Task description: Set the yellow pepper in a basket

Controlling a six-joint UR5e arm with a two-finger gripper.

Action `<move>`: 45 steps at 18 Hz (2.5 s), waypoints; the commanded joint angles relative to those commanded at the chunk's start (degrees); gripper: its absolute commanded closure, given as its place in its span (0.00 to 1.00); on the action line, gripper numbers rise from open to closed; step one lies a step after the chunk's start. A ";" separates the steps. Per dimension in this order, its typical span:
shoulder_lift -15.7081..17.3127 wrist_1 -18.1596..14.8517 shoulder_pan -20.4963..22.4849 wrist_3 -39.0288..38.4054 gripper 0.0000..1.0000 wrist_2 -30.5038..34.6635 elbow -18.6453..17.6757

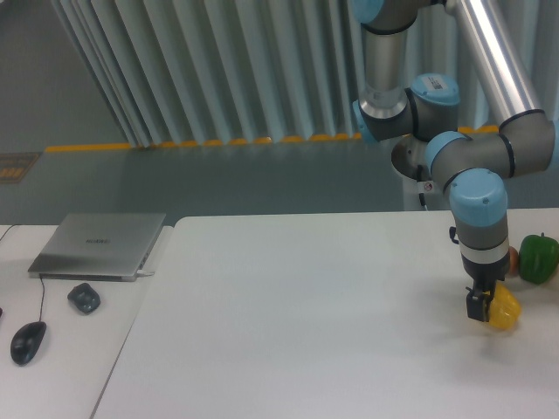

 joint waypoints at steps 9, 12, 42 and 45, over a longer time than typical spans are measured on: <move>1.22 1.94 1.05 -0.89 0.55 0.18 -0.18; 5.70 1.50 2.46 -0.79 0.55 0.00 0.96; -6.59 9.93 28.91 1.23 0.11 -10.63 10.63; -6.59 9.93 29.35 1.05 0.00 -11.25 10.63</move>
